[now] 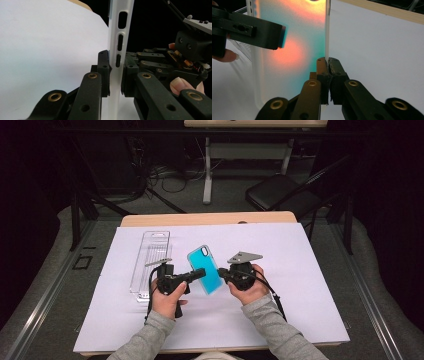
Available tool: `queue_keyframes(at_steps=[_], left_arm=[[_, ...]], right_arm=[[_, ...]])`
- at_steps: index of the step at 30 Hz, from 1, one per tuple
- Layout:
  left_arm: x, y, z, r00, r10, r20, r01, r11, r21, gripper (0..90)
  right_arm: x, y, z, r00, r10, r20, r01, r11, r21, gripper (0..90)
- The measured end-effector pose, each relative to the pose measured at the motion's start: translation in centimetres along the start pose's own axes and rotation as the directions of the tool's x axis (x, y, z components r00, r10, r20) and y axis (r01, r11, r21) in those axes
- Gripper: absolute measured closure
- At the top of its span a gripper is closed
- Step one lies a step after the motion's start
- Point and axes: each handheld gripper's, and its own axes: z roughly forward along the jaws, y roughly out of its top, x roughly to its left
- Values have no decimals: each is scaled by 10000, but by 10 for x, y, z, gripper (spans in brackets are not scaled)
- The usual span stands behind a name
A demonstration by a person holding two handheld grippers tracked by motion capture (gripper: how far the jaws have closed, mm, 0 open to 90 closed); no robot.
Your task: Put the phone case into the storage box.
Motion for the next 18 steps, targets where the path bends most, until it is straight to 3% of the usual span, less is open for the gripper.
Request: queue_keyframes(at_steps=[18], left_arm=[[2,1,-1,10000,-53,20,54,10000,-30,808]], right_arm=[[0,0,0,9999,3,-122,-3,10000,-20,851]])
